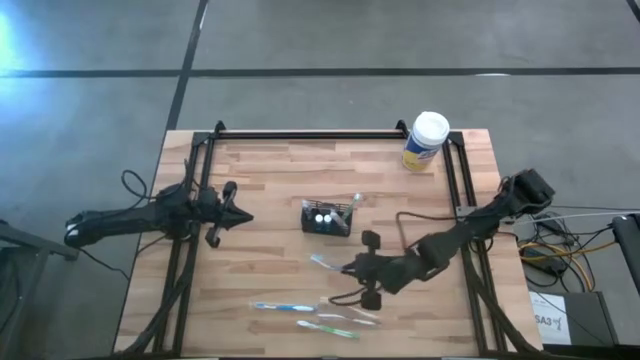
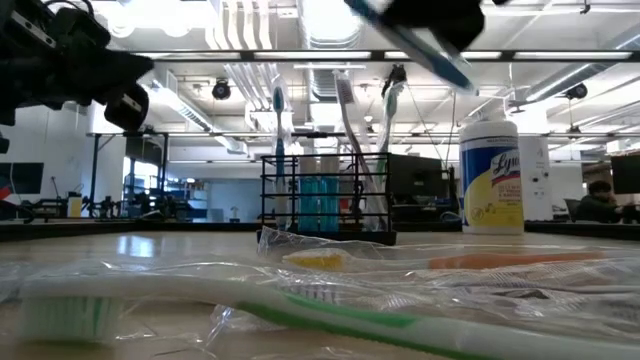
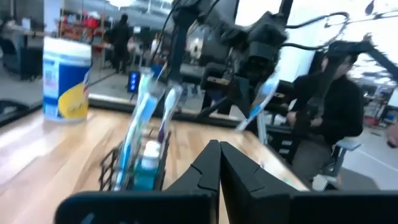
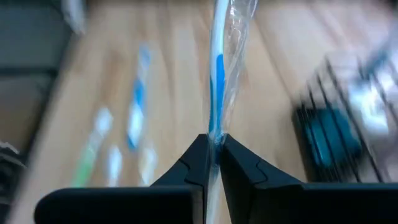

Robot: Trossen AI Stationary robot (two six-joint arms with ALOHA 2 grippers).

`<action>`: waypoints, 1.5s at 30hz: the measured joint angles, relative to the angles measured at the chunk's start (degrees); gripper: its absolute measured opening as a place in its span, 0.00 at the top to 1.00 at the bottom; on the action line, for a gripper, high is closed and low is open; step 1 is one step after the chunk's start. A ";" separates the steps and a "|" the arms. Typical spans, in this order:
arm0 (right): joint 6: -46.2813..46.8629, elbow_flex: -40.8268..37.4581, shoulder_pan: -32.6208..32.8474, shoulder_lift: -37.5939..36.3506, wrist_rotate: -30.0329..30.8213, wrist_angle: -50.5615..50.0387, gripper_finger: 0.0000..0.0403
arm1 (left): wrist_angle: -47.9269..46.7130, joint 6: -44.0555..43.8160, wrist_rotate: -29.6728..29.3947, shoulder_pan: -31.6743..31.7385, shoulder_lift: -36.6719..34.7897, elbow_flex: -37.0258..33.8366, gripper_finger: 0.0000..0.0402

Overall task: Pick & Place toothbrushing station
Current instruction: Put the top blue toothbrush into the wire organizer

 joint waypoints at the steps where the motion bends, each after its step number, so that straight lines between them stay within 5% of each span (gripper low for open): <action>1: -2.40 -1.50 -0.51 -0.59 -0.24 4.61 0.95 | 1.39 0.07 0.50 -0.32 0.27 0.00 0.99; 15: -27.02 -9.18 -11.02 1.34 -10.30 43.48 0.95 | 6.98 4.97 0.58 -6.81 9.11 5.64 0.97; 27: -28.76 -13.22 -12.04 2.07 -7.55 49.23 0.95 | 12.92 8.20 -5.04 -7.16 21.76 9.17 0.91; 45: -30.18 -13.40 -15.62 3.45 -7.56 52.50 0.95 | 18.00 8.98 -8.29 -10.97 45.45 27.28 0.48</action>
